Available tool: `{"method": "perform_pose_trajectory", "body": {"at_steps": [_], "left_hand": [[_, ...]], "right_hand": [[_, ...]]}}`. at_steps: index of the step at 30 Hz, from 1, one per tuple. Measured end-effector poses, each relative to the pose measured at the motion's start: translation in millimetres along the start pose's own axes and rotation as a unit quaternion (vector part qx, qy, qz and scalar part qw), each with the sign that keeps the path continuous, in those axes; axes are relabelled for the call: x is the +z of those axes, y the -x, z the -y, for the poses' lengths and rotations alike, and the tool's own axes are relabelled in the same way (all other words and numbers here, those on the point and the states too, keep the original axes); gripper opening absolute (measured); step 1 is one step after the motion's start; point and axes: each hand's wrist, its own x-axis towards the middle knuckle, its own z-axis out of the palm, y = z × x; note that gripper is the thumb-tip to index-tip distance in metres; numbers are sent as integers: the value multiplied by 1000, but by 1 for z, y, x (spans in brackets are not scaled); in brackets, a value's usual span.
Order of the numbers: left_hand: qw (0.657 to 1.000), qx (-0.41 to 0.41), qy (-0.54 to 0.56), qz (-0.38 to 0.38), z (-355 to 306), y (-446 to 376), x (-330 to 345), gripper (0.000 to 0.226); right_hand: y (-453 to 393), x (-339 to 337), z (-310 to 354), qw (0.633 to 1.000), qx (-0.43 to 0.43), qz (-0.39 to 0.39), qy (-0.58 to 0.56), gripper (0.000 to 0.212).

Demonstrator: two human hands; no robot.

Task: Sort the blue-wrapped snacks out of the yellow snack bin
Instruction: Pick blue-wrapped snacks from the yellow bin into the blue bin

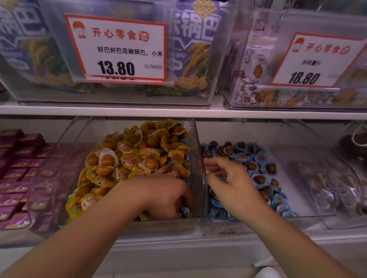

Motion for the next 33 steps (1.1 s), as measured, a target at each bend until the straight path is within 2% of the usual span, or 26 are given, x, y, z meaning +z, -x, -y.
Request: {"method": "perform_pose_trajectory", "body": {"at_steps": [6, 13, 20, 24, 27, 29, 33], "left_hand": [[999, -11, -38, -28, -6, 2, 4, 45], [992, -8, 28, -120, 4, 1, 10, 27], [998, 12, 22, -59, 1, 7, 7, 35], [999, 2, -25, -32, -7, 4, 5, 34], [1000, -5, 10, -10, -5, 5, 2, 36], [999, -8, 27, -17, -4, 5, 2, 38], [997, -7, 23, -80, -5, 5, 8, 29]], "right_hand": [[-3, 0, -1, 1000, 1, -1, 1, 24], [-3, 1, -1, 1000, 3, -5, 2, 24], [-3, 2, -3, 1000, 3, -12, 4, 24], [-3, 2, -3, 1000, 3, -14, -4, 24], [-2, 3, -3, 1000, 5, -16, -6, 23], [-2, 3, -2, 1000, 6, -15, -6, 23], [-2, 2, -1, 1000, 8, -13, -2, 23]]}}
